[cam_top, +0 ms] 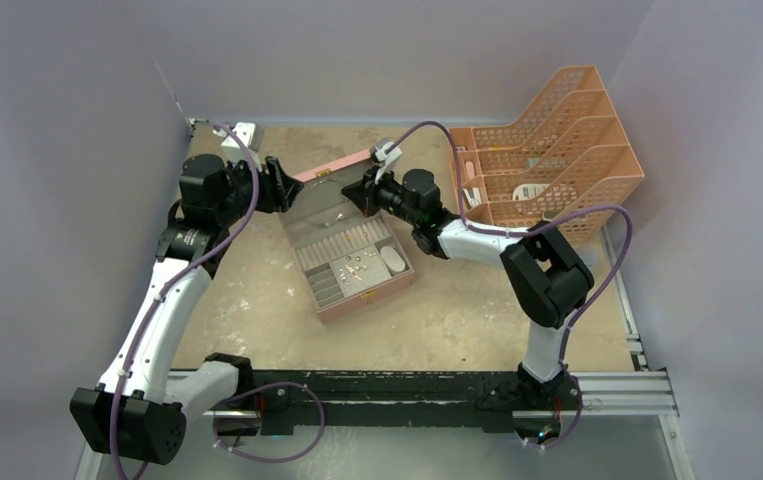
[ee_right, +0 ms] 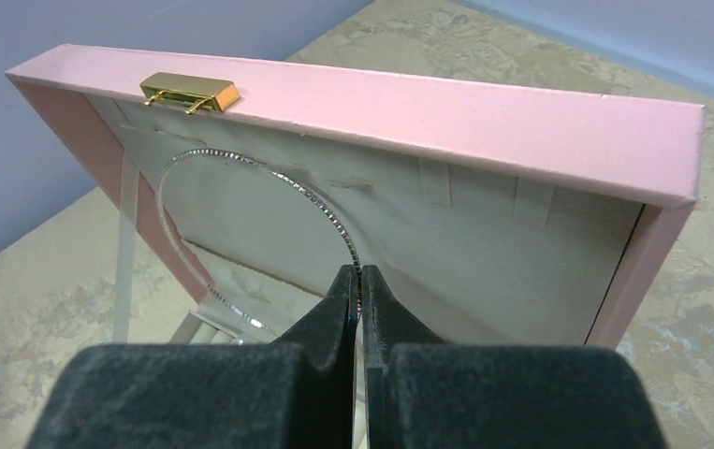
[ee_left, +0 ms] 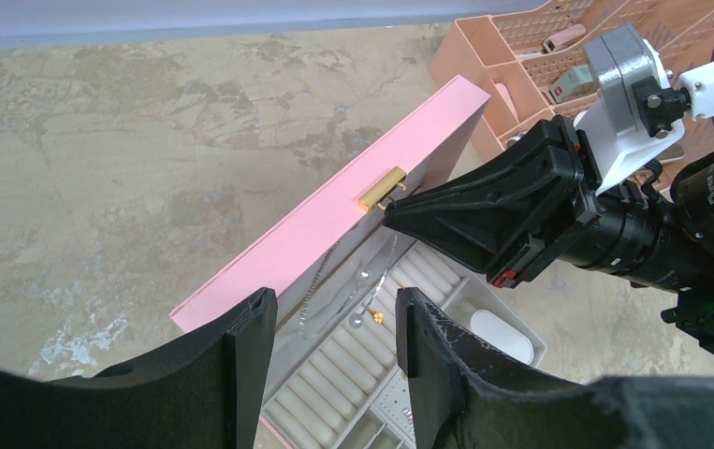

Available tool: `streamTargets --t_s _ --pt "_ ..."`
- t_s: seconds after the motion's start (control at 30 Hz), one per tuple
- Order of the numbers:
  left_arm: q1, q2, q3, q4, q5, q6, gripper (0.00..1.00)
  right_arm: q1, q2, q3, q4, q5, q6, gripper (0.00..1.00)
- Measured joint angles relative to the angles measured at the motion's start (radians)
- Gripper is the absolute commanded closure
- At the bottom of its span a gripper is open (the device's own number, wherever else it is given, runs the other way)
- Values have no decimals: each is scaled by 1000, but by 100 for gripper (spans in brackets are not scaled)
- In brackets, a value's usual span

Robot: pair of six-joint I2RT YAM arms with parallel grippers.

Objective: Organize the mixed jewelry
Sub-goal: Place the jewelry in the jewelry box.

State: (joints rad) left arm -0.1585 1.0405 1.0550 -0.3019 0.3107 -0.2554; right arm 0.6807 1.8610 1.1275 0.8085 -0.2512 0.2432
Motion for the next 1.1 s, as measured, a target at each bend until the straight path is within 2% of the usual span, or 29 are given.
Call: streamTargets --t_s 1.1 --pt "0 14 -4 1 0 1 50 1 -29 -69 117 3 30 100"
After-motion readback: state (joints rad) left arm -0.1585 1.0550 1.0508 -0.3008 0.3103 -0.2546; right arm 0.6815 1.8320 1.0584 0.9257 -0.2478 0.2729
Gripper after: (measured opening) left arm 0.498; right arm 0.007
